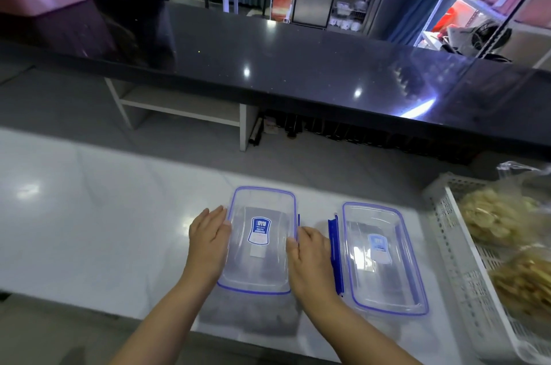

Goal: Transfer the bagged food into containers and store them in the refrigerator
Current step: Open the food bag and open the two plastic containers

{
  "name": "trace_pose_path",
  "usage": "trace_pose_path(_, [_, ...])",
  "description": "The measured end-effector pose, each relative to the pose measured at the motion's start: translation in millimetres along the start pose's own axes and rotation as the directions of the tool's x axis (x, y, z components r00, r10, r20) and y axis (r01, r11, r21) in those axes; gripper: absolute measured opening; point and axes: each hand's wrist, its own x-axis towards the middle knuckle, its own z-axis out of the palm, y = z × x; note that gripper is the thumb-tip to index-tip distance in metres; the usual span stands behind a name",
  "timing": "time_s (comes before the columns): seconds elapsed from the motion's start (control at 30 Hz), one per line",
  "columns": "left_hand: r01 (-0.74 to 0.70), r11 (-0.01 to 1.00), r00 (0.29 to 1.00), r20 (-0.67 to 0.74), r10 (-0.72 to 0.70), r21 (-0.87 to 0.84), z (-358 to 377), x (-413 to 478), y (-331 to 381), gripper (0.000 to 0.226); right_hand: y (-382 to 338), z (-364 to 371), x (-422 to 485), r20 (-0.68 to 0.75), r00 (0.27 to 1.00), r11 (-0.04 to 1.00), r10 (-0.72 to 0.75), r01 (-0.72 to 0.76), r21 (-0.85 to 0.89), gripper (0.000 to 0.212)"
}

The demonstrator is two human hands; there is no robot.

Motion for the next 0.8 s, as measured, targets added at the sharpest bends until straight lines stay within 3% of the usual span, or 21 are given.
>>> trace_pose_path(0.07, [0.03,0.997,1.0,0.004,-0.03,-0.066,-1,0,1,0.036,-5,-3,-1,-0.039,0.998,0.999,-0.045,0.046,0.028,0.024])
trace_pose_path(0.17, [-0.056,0.987,0.997,-0.051,0.049,-0.149,-10,2,26,0.029,-21,-14,7,-0.07,0.993,0.979,-0.095,0.106,0.174,0.022])
trace_pose_path(0.3, [-0.118,0.968,0.991,-0.085,0.102,-0.219,-19,18,53,0.042,-50,-36,36,0.091,0.989,0.76,0.117,-0.148,0.633,0.023])
trace_pose_path(0.37, [-0.127,0.965,0.99,-0.086,0.11,-0.227,-20,29,53,0.041,-62,-48,52,0.114,0.987,0.729,0.109,-0.158,0.666,0.018])
trace_pose_path(0.43, [-0.118,0.987,0.991,-0.081,0.11,-0.107,-19,40,45,0.04,-74,-58,67,0.058,0.997,0.714,0.05,-0.077,0.696,0.013])
trace_pose_path(0.6, [-0.123,0.943,0.99,0.11,0.093,0.308,-10,46,10,0.052,-97,-72,99,-0.107,0.969,0.837,-0.224,0.247,0.488,0.018])
trace_pose_path(0.7, [-0.147,0.943,0.985,0.134,0.111,0.3,-9,47,0,0.049,-99,-59,111,-0.116,0.904,0.898,-0.411,0.424,0.118,0.017])
trace_pose_path(0.8, [-0.145,0.957,0.987,0.106,0.121,0.252,-12,45,-4,0.047,-89,-36,123,-0.001,0.842,0.828,-0.539,0.53,-0.18,0.009])
